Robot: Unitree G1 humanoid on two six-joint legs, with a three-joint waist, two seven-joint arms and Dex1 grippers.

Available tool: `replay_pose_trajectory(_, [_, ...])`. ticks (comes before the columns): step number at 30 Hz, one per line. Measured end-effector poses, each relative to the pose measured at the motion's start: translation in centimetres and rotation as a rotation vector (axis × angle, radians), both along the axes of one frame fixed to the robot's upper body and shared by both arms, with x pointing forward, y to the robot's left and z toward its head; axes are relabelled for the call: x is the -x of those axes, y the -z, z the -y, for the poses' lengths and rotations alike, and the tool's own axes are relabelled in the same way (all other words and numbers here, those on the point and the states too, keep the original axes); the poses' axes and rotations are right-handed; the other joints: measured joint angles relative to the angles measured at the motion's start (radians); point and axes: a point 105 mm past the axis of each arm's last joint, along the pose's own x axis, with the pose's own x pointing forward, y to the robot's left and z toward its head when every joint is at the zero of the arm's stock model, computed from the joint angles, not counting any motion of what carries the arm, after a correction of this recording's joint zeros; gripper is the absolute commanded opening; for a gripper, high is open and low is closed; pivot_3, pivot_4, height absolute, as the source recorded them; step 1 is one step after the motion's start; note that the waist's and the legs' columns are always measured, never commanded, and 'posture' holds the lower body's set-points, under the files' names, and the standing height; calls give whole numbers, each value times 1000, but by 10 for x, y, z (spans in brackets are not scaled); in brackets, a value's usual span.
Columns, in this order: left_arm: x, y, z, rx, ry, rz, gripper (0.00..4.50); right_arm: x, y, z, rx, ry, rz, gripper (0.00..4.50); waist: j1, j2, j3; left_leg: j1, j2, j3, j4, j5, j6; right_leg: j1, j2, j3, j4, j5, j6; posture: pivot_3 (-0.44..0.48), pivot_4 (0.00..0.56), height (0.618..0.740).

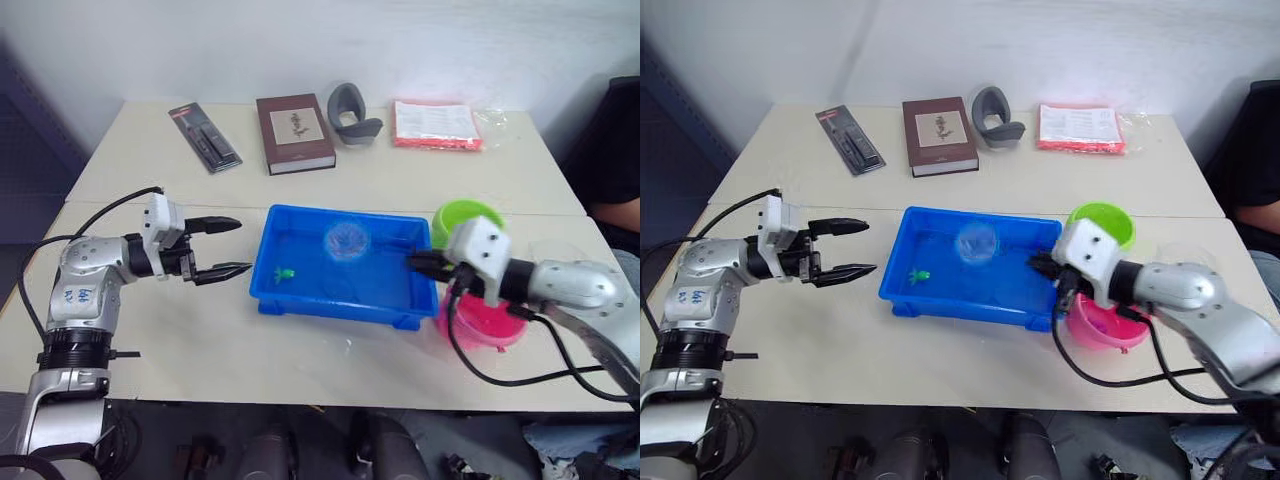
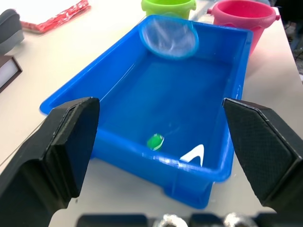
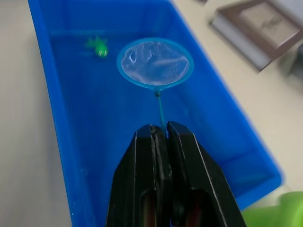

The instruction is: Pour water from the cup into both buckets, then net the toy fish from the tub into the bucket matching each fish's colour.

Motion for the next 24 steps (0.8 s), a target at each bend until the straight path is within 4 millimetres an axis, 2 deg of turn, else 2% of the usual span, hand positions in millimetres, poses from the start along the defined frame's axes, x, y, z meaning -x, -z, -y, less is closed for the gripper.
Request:
replay_pose_trajectory(4, [2, 4, -5, -2, -26, -7, 4464, -13, 16, -13, 47, 4, -36, 0, 3, 0, 0, 0, 0, 1, 0, 0, 0, 0, 0, -7, 1, 0, 0, 0, 150, 740])
replay_pose_trajectory(8, [5, 5, -6, -8, -41, -6, 4464, -29, 27, -16, 211, -11, -18, 0, -2, 0, 0, 0, 0, 1, 0, 0, 0, -1, 0, -9, 1, 0, 0, 0, 150, 740])
replay_pose_trajectory(10, [6, 6, -6, -10, -48, -6, 4464, -36, 29, -25, 196, -9, -34, 0, -9, 0, 0, 0, 0, 1, 0, 0, 0, -1, 0, -10, 1, 0, 0, 0, 150, 740])
replay_pose_trajectory(13, [7, 5, -5, -13, -47, -3, 4464, -35, 31, -44, 200, -77, -52, 0, -19, 0, 0, 0, 1, 1, 0, 0, 0, -1, 1, -10, 1, 0, 0, 0, 150, 740])
replay_pose_trajectory(24, [7, 4, -4, -13, -52, -4, 4464, -39, 32, -75, 152, -163, -102, 0, -21, 0, 0, 0, 1, 1, 0, 0, 0, -1, 1, -10, 1, 0, 0, 0, 150, 740])
